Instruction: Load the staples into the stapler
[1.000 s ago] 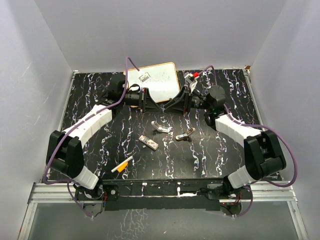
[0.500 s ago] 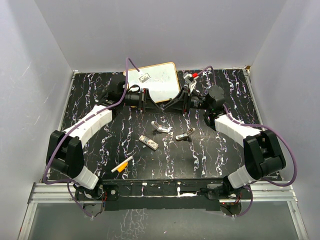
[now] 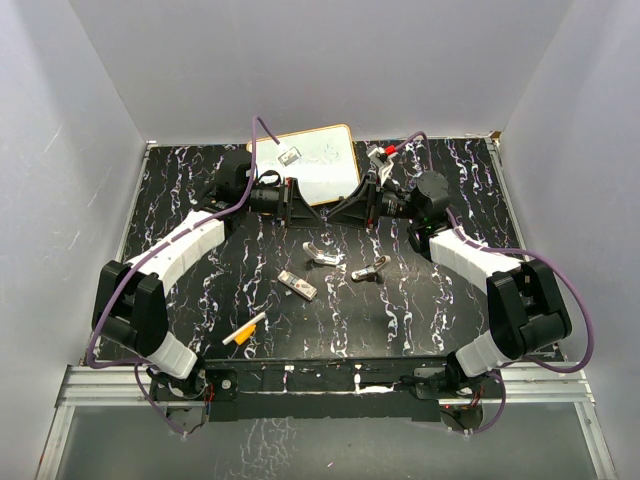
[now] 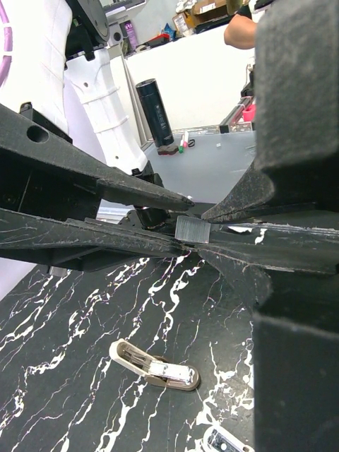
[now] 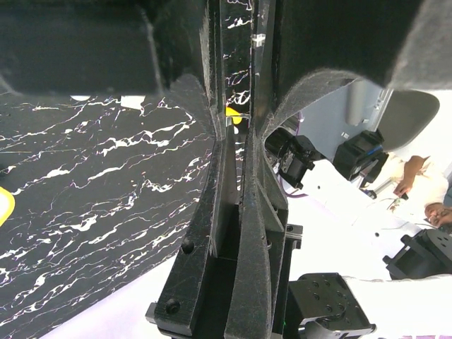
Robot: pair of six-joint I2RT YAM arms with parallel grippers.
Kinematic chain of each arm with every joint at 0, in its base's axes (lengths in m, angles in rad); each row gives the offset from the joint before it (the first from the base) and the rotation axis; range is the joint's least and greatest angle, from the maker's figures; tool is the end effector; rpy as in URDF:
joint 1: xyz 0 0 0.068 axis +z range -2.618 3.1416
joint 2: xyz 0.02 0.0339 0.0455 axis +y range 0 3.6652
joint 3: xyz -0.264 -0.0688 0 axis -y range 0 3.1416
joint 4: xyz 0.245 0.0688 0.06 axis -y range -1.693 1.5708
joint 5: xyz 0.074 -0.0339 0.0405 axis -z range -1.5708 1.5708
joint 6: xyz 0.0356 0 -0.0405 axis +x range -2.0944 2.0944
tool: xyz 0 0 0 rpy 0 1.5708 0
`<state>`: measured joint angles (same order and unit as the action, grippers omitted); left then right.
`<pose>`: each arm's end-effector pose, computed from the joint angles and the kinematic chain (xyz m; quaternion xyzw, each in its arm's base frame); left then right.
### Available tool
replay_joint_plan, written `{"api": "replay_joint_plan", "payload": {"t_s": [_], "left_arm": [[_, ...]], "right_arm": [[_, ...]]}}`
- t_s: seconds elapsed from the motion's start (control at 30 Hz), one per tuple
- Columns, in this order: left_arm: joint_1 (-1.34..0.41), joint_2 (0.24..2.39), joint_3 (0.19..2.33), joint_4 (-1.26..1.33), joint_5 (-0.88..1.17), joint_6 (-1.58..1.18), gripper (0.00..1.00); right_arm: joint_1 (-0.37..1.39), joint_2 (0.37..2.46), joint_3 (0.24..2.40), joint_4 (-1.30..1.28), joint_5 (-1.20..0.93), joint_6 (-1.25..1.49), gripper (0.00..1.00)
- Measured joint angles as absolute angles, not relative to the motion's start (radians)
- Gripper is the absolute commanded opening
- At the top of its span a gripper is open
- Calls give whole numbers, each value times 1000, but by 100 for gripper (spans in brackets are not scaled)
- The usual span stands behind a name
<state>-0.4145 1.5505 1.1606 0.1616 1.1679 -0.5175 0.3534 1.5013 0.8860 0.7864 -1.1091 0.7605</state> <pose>0.3069 -0.1708 0.3199 0.3088 0.6701 -0.6188 0.2696 0.2938 0.1424 0.2997 -0.2838 0.6177 0.6317 0.3727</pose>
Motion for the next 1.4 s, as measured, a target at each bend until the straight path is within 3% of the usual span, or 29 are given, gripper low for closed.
{"api": "replay_joint_plan", "payload": {"t_s": [0.43,0.87,0.93,1.13,1.4], "left_arm": [[-414,1551,1159,172,1168,-517,9],[-414,1551,1149,174,1167,-516,9],[-414,1551,1148,173,1166,-514,14],[-414,1551,1148,171,1164,-505,43],[-402,1551,1154,-5,1085,-328,53]], "right_arm": [[354,1512,885,782,-1099,759,27],[358,1512,877,783,-1098,762,14],[358,1512,874,783,-1098,762,14],[358,1512,873,783,-1098,759,13],[290,1507,871,706,-1097,651,12]]}}
